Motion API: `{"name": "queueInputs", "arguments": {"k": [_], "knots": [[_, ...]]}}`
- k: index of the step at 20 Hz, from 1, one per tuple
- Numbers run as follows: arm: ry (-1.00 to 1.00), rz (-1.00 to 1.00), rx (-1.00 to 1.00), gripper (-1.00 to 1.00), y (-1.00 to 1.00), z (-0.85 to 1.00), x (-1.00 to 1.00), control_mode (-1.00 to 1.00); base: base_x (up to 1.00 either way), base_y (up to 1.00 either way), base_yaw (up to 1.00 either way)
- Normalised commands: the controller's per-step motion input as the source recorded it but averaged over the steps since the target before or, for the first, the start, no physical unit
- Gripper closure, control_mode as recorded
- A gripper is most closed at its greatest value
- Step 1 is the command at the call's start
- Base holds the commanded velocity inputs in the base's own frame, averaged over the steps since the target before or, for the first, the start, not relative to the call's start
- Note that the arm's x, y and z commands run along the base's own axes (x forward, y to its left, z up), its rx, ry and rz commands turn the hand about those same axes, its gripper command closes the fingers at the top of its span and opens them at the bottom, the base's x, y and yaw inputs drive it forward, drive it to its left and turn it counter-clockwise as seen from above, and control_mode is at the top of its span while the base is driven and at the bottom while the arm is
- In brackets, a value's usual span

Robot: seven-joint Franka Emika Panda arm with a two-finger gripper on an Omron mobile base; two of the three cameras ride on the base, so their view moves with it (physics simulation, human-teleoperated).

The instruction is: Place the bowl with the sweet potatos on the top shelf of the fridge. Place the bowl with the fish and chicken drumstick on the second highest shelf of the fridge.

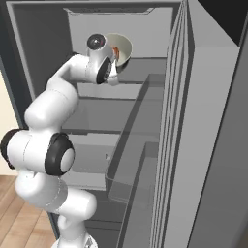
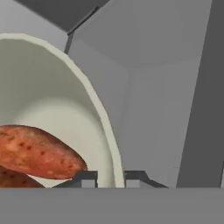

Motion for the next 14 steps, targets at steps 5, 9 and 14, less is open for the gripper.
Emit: {"name": "queueInputs", "arguments": {"k": [5,9,14], "knots": [[-0.02,-0.01,-0.01,-1.0,0.0,0.0,-0.04,-1.0,0.0,0.0,0.0],[-0.22,0.0,0.0,-1.0,0.03,0.29,-1.0,-1.0,0.0,0.0,0.0],[-0.05,0.0,0.0,-1.0,0.17,0.21,-1.0,-1.0,0.0,0.0,0.0]]}}
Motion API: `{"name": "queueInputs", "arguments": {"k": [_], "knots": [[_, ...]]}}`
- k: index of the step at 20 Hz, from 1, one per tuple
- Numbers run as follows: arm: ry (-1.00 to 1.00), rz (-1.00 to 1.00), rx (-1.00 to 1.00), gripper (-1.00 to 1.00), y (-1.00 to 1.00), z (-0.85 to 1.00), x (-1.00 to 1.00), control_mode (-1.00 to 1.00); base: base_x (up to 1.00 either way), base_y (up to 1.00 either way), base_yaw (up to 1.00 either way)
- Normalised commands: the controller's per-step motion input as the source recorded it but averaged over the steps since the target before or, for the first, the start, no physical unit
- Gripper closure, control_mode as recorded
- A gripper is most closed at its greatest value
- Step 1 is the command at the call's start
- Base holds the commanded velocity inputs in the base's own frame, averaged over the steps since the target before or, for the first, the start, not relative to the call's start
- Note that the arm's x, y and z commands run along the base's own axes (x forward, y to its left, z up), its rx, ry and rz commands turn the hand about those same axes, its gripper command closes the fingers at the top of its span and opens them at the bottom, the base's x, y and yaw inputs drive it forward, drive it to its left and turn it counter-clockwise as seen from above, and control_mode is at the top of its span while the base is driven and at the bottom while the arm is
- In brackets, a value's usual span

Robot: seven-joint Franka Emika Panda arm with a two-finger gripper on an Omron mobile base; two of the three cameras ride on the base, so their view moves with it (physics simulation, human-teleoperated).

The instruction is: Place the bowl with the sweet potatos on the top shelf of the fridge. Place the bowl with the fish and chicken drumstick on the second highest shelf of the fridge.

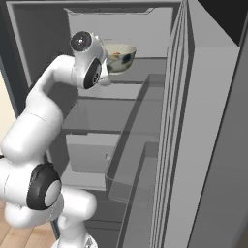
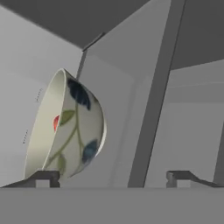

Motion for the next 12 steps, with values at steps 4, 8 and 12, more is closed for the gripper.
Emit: {"name": "queueInputs", "arguments": {"k": [4,8,12], "knots": [[0.16,0.0,0.0,-1.0,0.18,0.02,-1.0,-1.0,0.0,0.0,0.0],[0.35,0.05,0.0,-1.0,0.0,-0.58,-1.0,-1.0,0.0,0.0,0.0],[0.54,0.11,-0.08,-1.0,0.01,-1.0,-1.0,-1.0,0.0,0.0,0.0]]}}
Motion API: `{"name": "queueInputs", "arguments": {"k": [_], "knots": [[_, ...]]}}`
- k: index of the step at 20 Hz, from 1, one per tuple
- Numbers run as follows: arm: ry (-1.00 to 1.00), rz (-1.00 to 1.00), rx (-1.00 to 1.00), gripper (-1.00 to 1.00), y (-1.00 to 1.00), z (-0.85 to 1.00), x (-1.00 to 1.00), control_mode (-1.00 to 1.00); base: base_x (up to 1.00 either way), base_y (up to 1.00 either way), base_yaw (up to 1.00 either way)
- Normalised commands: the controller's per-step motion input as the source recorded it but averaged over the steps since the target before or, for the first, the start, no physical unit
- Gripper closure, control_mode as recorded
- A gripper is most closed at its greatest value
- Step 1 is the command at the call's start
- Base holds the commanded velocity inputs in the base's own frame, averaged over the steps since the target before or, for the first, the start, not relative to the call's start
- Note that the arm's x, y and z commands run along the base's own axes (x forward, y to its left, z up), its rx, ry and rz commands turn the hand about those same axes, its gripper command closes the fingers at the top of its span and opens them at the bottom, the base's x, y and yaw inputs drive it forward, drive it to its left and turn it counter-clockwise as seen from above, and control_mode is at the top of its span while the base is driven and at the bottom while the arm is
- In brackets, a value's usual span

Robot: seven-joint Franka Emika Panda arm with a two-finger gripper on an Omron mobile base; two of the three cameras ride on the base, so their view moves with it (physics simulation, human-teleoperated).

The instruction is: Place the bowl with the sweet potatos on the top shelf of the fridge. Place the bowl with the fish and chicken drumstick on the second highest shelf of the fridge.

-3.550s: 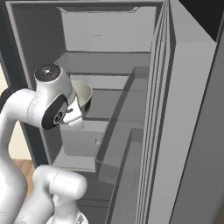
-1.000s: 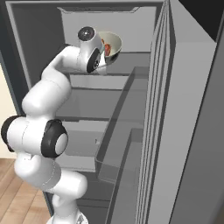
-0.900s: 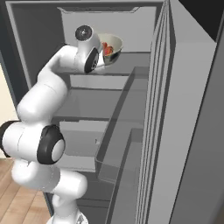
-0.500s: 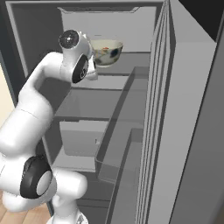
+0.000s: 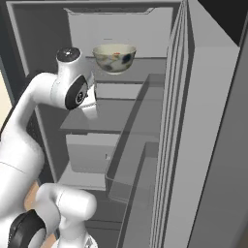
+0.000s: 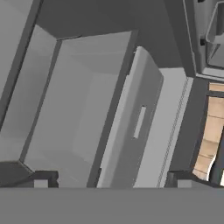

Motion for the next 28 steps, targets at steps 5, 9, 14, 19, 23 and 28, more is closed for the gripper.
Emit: {"name": "queueInputs", "arguments": {"k": [5,9,14,19,23,28], "knots": [[0.27,0.08,-0.07,-1.0,0.06,-0.6,-0.6,1.0,-0.4,0.13,0.06],[0.0,0.0,0.0,-1.0,0.0,0.0,0.0,1.0,-1.0,0.8,0.51],[0.0,0.0,0.0,-1.0,0.0,0.0,0.0,1.0,-0.51,0.67,0.94],[0.0,0.0,0.0,-1.0,0.0,0.0,0.0,1.0,-0.35,0.75,0.95],[0.0,0.0,0.0,-1.0,0.0,0.0,0.0,1.0,-0.36,0.91,0.9],[0.0,0.0,0.0,-1.0,0.0,0.0,0.0,1.0,-0.39,0.98,0.85]]}}
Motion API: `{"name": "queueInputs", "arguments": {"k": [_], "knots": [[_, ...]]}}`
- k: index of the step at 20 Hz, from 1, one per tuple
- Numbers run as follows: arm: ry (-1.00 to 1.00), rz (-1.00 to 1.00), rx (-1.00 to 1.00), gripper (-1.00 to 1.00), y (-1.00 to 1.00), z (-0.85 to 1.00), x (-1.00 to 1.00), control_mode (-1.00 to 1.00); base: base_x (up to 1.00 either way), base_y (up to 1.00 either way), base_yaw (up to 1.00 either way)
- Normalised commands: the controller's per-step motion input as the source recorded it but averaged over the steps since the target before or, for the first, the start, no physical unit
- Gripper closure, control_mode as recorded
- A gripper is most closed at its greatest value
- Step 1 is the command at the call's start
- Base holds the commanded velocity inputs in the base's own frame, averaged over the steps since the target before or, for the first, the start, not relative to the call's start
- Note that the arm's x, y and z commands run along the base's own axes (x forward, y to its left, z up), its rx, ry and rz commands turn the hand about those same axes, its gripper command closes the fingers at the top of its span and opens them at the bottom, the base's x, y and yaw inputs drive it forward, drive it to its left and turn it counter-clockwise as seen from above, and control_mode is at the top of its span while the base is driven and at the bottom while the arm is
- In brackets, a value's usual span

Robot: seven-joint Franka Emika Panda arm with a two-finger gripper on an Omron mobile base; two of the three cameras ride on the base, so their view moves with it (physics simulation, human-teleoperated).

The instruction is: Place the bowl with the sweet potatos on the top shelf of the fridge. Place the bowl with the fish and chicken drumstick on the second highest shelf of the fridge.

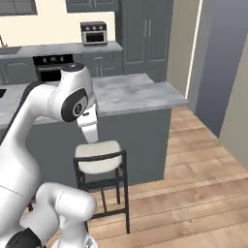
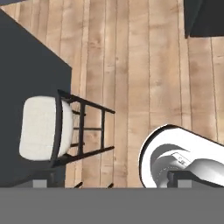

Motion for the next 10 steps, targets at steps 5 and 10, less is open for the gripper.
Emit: {"name": "queueInputs", "arguments": {"k": [5,10], "knots": [[0.0,0.0,0.0,-1.0,0.0,0.0,0.0,1.0,-0.29,1.0,0.81],[0.0,0.0,0.0,-1.0,0.0,0.0,0.0,1.0,-0.09,1.0,0.65]]}}
